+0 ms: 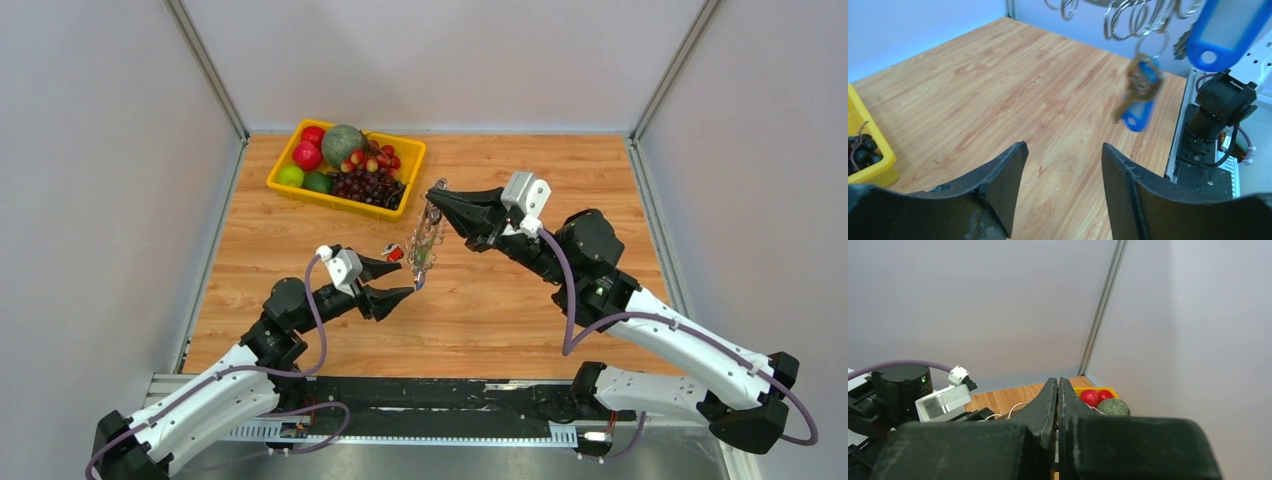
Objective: Remove the keys from the keyring
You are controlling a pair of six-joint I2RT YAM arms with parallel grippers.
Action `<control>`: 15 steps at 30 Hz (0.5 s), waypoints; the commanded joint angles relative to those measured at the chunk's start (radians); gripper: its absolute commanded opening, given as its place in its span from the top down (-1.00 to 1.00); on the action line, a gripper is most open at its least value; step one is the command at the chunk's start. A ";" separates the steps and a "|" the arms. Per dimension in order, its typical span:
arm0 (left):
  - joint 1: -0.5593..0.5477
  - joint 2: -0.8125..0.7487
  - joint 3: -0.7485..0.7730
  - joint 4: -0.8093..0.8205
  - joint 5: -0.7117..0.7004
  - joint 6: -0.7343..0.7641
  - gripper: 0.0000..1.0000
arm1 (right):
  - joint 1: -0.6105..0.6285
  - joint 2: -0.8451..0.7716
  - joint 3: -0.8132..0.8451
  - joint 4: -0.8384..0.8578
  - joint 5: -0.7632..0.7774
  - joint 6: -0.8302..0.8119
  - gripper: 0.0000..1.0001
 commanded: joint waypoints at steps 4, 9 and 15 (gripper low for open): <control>-0.002 -0.051 -0.031 0.135 0.093 -0.004 -0.47 | 0.000 0.010 0.068 0.049 -0.038 0.012 1.00; -0.001 -0.037 -0.023 0.117 0.110 -0.002 -0.57 | -0.001 0.021 0.081 0.048 -0.042 0.015 1.00; -0.003 0.008 -0.022 0.173 0.105 -0.023 -0.70 | 0.000 0.024 0.085 0.049 -0.047 0.028 1.00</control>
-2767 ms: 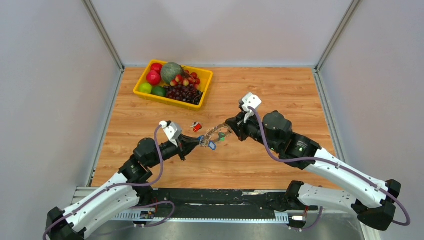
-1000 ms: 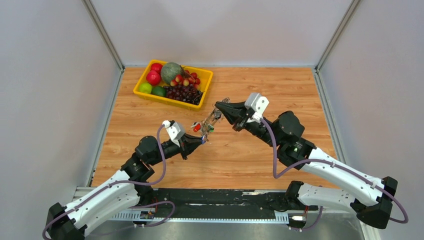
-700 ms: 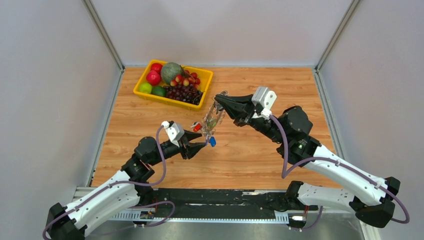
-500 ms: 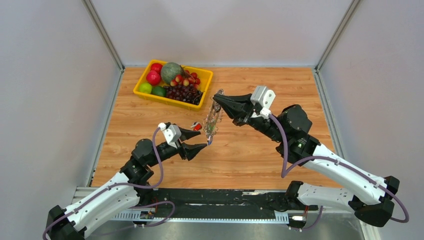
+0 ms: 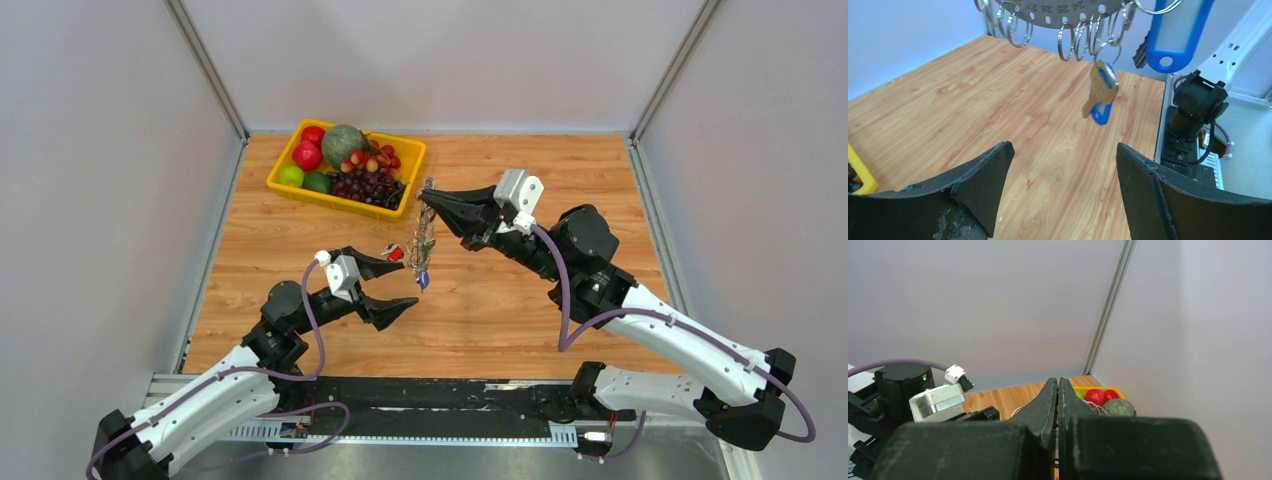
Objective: Remove the keys from the keyring
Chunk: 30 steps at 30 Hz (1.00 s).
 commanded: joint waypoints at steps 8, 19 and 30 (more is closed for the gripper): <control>-0.029 0.119 0.042 0.166 0.004 -0.008 -0.70 | 0.000 0.000 0.058 0.066 -0.021 0.027 1.00; -0.069 0.165 0.070 0.222 -0.009 0.031 -0.55 | -0.001 0.004 0.055 0.066 -0.017 0.034 1.00; -0.069 0.172 0.078 0.227 0.001 0.040 0.21 | 0.000 -0.005 0.048 0.066 -0.016 0.038 1.00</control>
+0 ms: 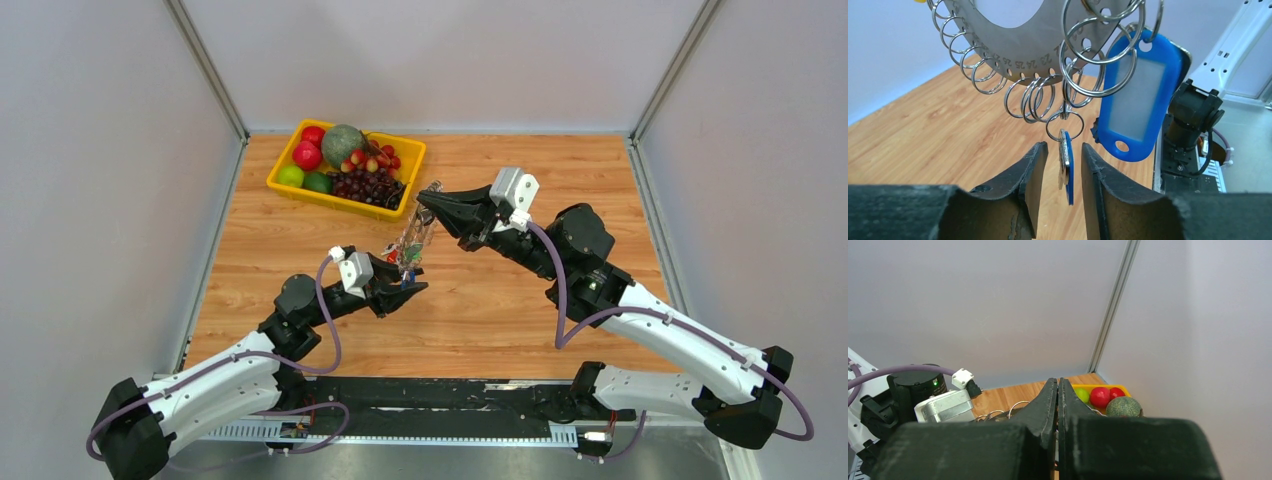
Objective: Remove the keys from the keyring
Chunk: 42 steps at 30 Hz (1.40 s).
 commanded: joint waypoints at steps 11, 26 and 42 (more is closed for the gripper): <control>-0.003 -0.072 0.050 -0.093 -0.037 0.031 0.34 | -0.001 -0.047 0.020 0.068 0.021 0.007 1.00; -0.004 -0.059 0.034 0.005 -0.004 -0.015 -0.02 | 0.000 -0.052 0.007 0.068 0.018 0.012 1.00; -0.003 -0.069 0.050 -0.021 -0.019 -0.015 0.97 | 0.000 -0.070 -0.009 0.062 0.026 0.012 1.00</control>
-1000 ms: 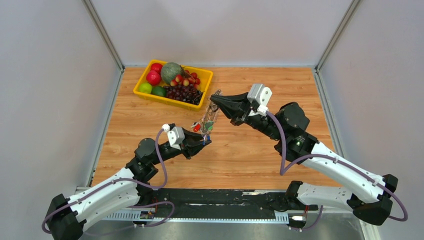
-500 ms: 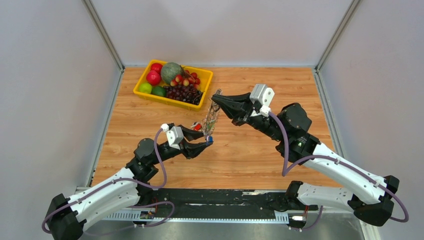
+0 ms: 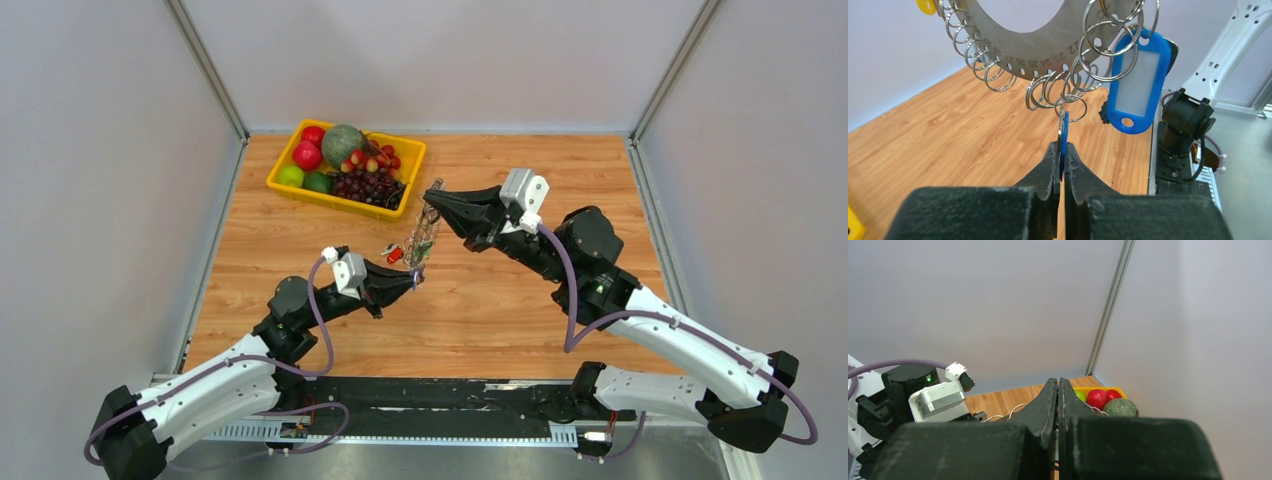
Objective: Remove the keys from the keyring
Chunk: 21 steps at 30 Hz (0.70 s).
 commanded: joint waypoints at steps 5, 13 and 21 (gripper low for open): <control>-0.003 -0.072 0.143 -0.338 -0.113 0.045 1.00 | -0.001 -0.133 -0.123 0.052 0.074 0.000 1.00; -0.003 -0.054 0.444 -0.912 -0.234 0.149 1.00 | -0.001 -0.333 -0.373 0.021 0.181 0.043 -0.40; -0.003 0.058 0.697 -1.246 -0.266 0.387 1.00 | 0.000 -0.416 -0.518 -0.008 0.164 0.092 -0.63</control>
